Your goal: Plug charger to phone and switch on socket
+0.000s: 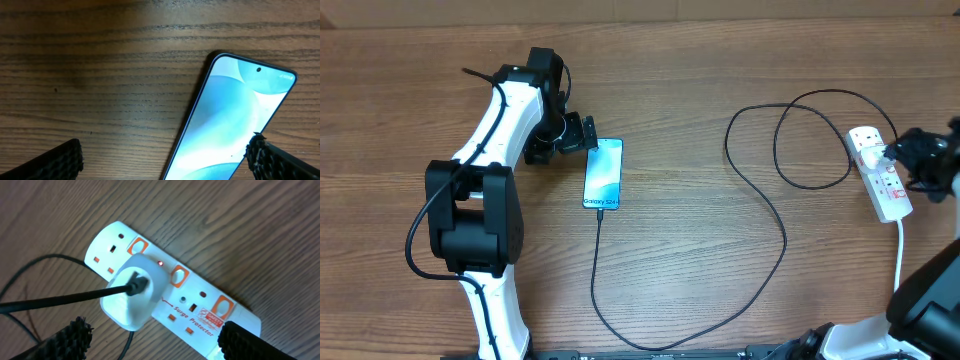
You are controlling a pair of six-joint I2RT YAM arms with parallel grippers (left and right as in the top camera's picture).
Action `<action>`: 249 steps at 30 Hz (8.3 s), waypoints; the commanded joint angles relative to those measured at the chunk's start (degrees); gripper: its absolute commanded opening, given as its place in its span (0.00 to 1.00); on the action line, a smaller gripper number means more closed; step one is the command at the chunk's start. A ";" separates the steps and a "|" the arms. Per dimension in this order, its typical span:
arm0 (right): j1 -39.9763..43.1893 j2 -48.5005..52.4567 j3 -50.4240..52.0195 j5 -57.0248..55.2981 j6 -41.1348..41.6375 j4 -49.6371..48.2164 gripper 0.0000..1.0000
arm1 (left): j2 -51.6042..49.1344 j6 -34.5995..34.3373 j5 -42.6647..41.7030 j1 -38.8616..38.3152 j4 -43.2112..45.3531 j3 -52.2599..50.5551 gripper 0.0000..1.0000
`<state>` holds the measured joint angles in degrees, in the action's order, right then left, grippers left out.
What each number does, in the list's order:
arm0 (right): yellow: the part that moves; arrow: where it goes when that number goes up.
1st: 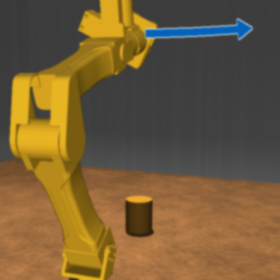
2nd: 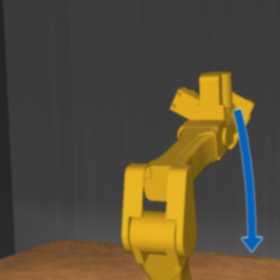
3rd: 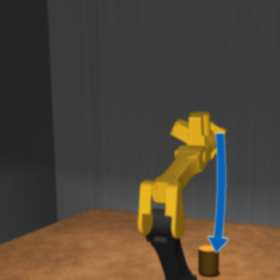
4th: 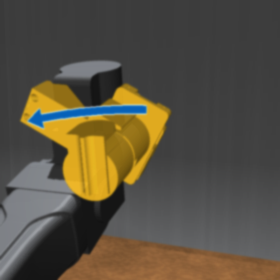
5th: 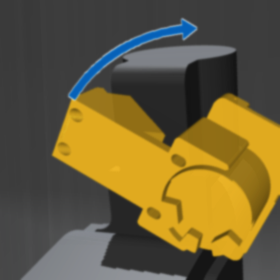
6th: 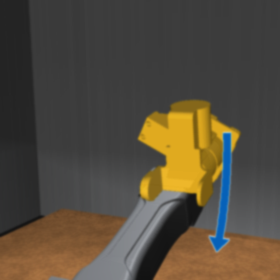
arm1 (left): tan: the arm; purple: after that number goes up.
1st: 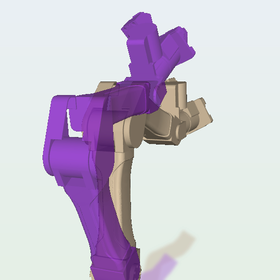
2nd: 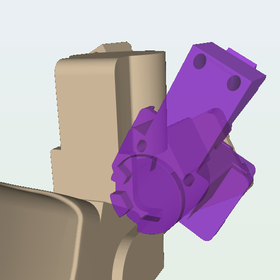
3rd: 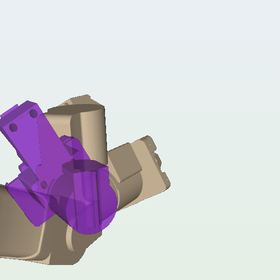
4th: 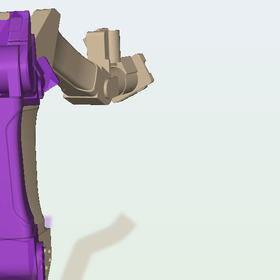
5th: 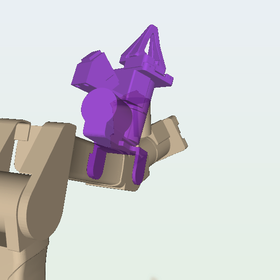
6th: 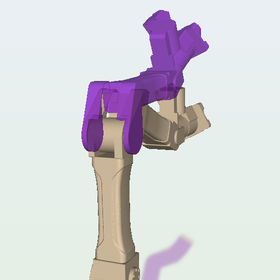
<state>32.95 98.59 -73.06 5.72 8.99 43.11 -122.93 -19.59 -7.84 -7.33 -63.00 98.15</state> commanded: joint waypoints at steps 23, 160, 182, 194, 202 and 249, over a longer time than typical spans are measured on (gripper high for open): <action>-6.16 4.70 0.24 -6.99 0.13 -1.16 0.64 | 1.11 -0.79 0.81 0.57 0.07 1.01 1.00; -6.16 7.98 -16.87 -3.52 1.44 13.07 0.04 | 1.11 -0.79 0.83 0.57 0.07 1.01 1.00; -6.10 8.07 4.31 -3.56 3.67 -8.52 0.04 | 1.11 -0.79 0.81 0.57 0.07 1.01 1.00; -6.10 6.29 -10.84 -1.57 2.49 6.14 0.04 | 1.11 -0.79 0.83 0.57 0.07 1.01 1.00; -5.84 6.43 -9.18 -4.20 2.54 6.10 0.04 | 1.11 -0.79 0.81 0.57 0.07 1.01 1.00; 11.28 3.48 -8.26 -4.33 11.41 7.45 0.12 | 1.11 -0.79 0.81 0.57 0.07 1.01 1.00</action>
<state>41.95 103.53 -79.94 4.38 16.29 51.90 -122.93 -19.57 -7.81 -7.33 -63.00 98.17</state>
